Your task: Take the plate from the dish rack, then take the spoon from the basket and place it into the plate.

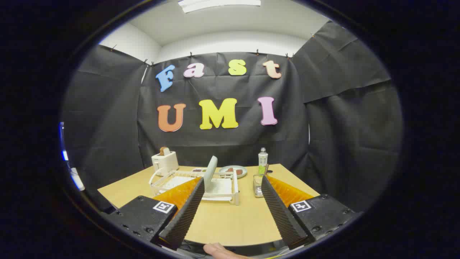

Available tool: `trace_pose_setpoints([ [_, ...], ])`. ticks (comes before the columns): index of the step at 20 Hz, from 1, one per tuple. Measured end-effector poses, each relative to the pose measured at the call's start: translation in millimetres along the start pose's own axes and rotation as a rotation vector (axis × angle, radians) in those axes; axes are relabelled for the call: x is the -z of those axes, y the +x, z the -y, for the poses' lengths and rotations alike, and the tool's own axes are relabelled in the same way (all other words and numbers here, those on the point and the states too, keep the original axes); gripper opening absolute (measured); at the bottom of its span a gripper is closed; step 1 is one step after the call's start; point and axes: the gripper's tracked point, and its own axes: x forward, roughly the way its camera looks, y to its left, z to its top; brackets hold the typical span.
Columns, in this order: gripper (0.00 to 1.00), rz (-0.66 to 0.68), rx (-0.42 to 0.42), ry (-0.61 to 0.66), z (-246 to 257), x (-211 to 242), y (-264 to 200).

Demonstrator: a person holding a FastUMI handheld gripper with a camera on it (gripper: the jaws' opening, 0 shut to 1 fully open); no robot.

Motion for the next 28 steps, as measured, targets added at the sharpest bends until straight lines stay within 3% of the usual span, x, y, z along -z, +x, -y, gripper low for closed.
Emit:
trace_pose_setpoints([
  [16, 1.00, -0.036, 0.050, 0.032, 40.4, 7.5, 21.5],
  [28, 1.00, -0.105, 0.035, 0.025, 35.2, 11.2, 65.1],
])
